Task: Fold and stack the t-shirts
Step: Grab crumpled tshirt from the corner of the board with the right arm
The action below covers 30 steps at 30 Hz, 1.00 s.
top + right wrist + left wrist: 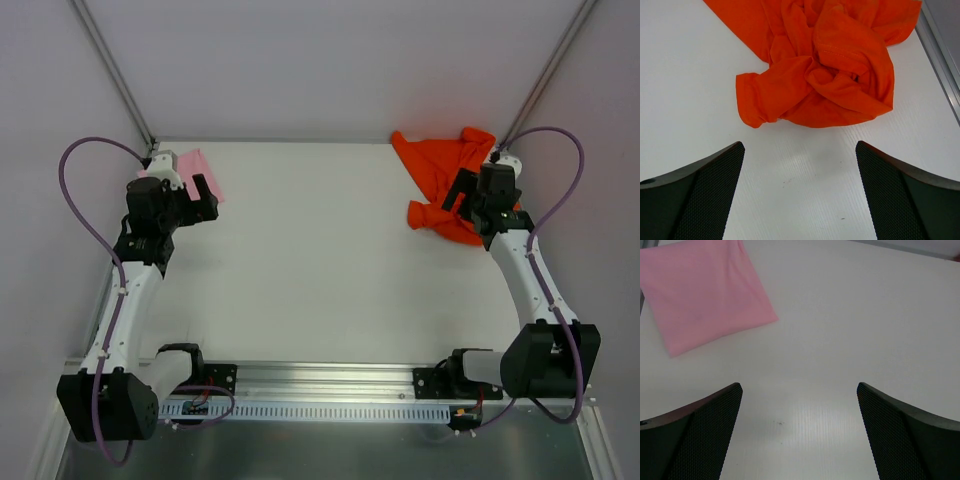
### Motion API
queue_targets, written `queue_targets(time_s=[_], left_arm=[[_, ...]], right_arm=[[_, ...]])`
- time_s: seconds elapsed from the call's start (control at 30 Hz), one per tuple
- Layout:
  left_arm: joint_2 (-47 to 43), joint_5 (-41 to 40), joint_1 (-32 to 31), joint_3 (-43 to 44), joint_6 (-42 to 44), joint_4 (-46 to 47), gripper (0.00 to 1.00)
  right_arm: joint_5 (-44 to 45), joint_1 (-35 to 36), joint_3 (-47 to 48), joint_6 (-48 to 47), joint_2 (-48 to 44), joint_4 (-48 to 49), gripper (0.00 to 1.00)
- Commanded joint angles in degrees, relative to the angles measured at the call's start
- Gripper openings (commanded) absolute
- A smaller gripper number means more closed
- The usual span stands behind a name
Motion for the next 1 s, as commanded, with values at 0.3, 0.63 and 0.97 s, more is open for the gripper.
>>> queue_targets(time_s=[0.3,0.63,0.97], left_arm=[[-4.4,3.8,-0.4,-1.8,0.7,4.0,0.99],[-4.2,1.8,-0.4,-2.3,0.9,4.7,0.99],[-3.5,3.0,-0.4,-2.8,2.8,5.1,0.99]], right_arm=[[8.9,-0.6,18.6,4.3,16.4,-10.0,0.97],[10.6,-0.5,39.5,8.9,37.8,-15.9,0.96],[9.6,-0.5,54.9,8.2,53.4,-23.3,0.97]])
